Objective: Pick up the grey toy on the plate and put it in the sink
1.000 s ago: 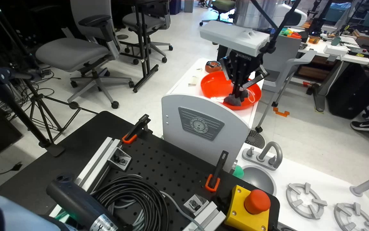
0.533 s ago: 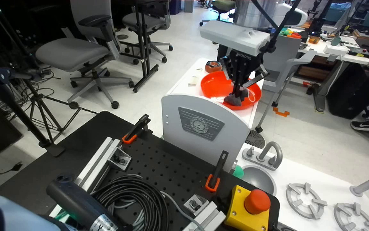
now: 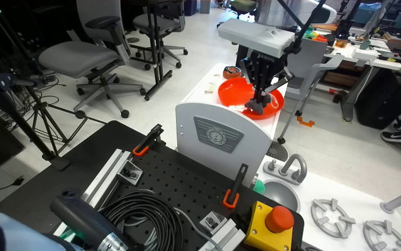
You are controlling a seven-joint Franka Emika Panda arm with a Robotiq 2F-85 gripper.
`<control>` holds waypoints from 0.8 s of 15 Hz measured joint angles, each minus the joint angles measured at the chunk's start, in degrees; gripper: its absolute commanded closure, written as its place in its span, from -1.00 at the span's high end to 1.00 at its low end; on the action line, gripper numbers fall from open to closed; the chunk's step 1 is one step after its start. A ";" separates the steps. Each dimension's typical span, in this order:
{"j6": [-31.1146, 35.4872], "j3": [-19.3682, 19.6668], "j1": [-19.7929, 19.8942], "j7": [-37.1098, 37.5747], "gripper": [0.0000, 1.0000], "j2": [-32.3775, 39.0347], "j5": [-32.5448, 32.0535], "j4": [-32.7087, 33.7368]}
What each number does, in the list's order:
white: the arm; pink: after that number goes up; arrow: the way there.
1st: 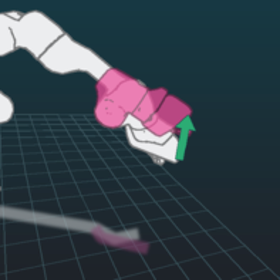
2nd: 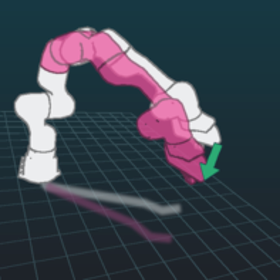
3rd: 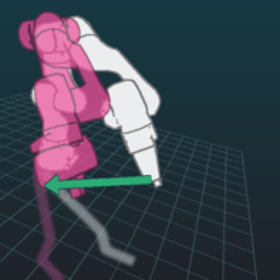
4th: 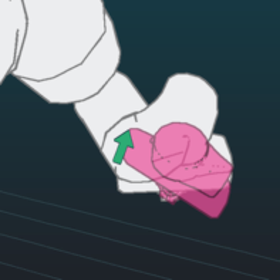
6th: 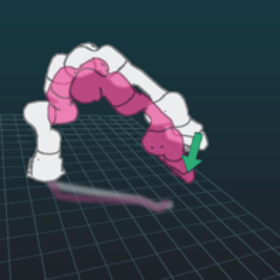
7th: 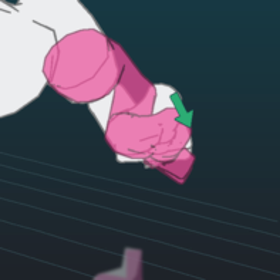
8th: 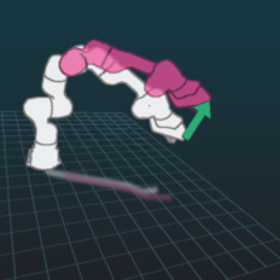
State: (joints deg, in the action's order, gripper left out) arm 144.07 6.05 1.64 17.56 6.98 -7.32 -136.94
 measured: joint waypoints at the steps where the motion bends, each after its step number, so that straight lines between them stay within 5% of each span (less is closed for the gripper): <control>1: 0.01 0.00 0.00 0.00 -0.98 -0.06 0.00 -0.03; 12: 2.56 0.00 0.00 -0.03 -0.98 -3.82 -0.02 -3.45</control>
State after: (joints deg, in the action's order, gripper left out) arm 146.63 6.05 1.64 17.52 3.15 -7.33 -140.39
